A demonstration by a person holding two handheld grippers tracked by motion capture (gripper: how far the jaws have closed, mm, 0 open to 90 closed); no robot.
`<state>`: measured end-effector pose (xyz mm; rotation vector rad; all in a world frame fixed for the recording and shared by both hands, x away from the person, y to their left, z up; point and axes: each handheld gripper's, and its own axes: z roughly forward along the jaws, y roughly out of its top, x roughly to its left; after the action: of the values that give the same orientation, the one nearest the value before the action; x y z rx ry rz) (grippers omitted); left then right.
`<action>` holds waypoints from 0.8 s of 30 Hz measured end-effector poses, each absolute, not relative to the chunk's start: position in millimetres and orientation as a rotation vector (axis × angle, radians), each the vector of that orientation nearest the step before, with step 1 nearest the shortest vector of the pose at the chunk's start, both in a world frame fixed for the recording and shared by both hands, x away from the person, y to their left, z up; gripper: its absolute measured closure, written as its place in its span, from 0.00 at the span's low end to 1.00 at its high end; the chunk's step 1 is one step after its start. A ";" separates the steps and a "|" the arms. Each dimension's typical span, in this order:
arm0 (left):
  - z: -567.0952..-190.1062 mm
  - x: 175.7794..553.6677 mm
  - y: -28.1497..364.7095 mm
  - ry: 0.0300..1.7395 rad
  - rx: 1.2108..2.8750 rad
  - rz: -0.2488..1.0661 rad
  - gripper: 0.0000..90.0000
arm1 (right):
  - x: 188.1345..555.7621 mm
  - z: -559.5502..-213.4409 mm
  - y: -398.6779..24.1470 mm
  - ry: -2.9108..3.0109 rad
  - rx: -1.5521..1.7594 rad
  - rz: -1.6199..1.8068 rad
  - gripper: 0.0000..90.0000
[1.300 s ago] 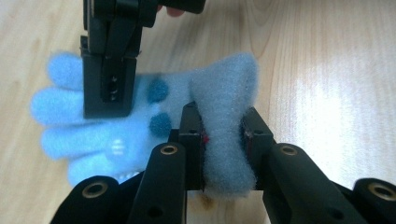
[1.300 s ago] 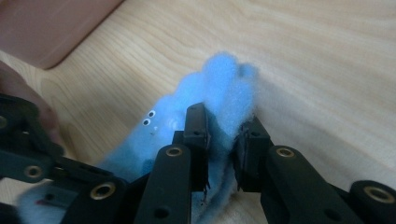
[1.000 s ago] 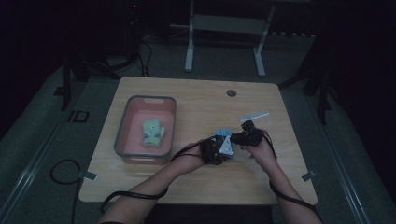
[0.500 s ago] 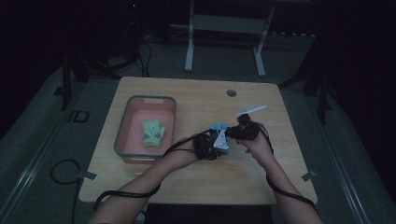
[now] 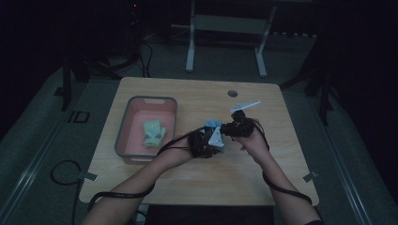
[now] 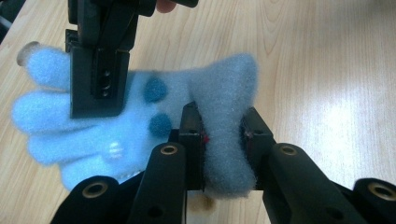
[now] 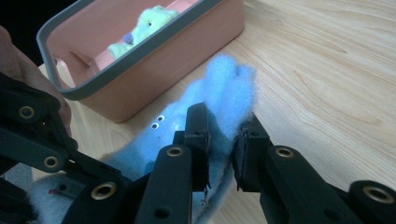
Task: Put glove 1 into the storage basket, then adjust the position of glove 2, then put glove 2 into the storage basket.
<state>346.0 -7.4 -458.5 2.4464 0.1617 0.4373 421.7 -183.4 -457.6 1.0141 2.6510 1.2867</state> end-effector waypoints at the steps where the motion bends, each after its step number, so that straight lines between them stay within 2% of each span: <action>1: -458.3 345.9 -6.9 0.164 2.447 0.439 0.84 | 421.7 -457.0 -182.1 2.652 1.009 1.281 0.87; 24: -445.6 344.4 14.0 0.183 2.475 0.477 0.84 | 426.0 -446.9 -156.9 2.672 0.940 1.293 0.87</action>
<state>344.4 14.0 -445.6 2.4748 0.1828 0.4773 426.0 -156.9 -446.9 0.9395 2.6722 1.2926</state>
